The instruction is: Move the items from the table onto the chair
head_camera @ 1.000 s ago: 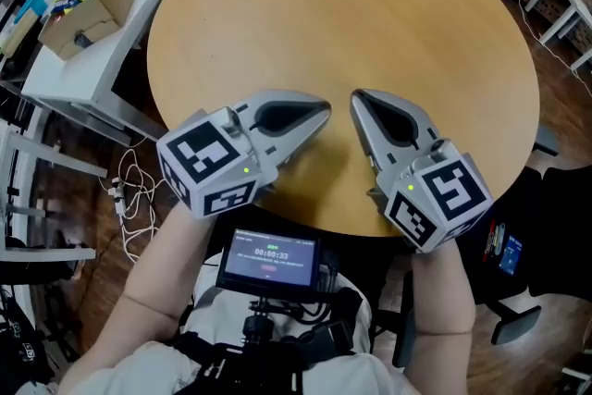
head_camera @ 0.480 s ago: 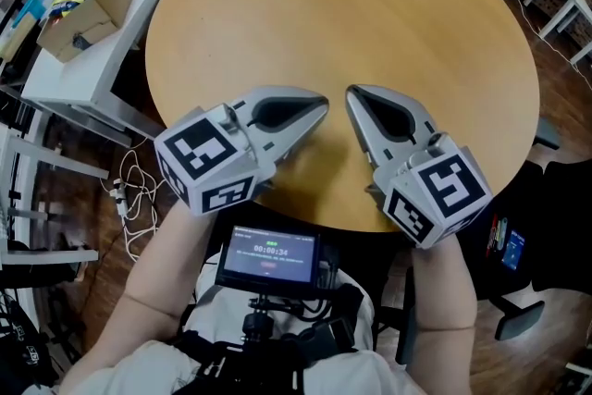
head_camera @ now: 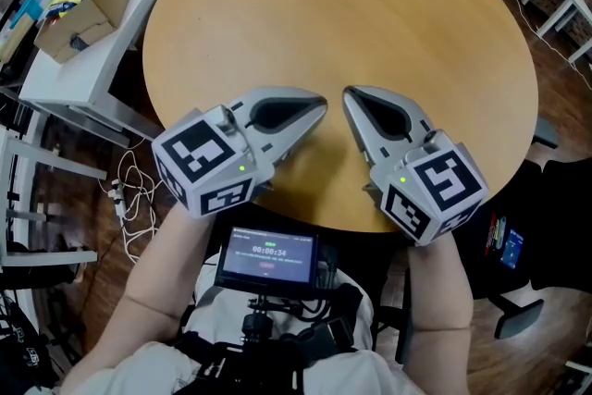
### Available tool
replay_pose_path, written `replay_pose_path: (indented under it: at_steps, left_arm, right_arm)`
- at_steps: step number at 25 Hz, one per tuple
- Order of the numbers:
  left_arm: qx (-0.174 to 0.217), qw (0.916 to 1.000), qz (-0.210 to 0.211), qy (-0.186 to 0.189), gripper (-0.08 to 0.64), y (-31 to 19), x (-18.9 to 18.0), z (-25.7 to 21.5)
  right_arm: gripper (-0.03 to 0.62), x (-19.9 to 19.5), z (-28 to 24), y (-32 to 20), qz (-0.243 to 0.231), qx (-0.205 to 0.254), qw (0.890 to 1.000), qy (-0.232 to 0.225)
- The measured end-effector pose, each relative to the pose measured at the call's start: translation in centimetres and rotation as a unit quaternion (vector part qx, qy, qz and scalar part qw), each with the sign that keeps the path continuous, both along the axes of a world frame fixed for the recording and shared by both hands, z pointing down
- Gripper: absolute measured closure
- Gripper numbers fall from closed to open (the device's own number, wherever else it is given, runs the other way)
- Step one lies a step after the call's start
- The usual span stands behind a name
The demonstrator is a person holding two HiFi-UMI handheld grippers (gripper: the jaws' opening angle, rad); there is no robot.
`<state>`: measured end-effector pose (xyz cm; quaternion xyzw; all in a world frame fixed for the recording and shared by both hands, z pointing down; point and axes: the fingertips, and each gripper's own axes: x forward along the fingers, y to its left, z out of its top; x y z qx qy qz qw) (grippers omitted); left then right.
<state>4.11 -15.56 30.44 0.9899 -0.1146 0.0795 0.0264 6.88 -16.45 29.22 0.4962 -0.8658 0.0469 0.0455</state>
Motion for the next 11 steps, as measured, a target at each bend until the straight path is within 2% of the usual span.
replay_pose_path:
  at_steps: [11]
  left_arm:
    - [0.001, 1.0, 0.0, 0.001, 0.557, -0.04, -0.12, 0.01]
  right_arm:
    - [0.591, -0.15, 0.1, -0.09, 0.0, -0.002, 1.0, 0.0]
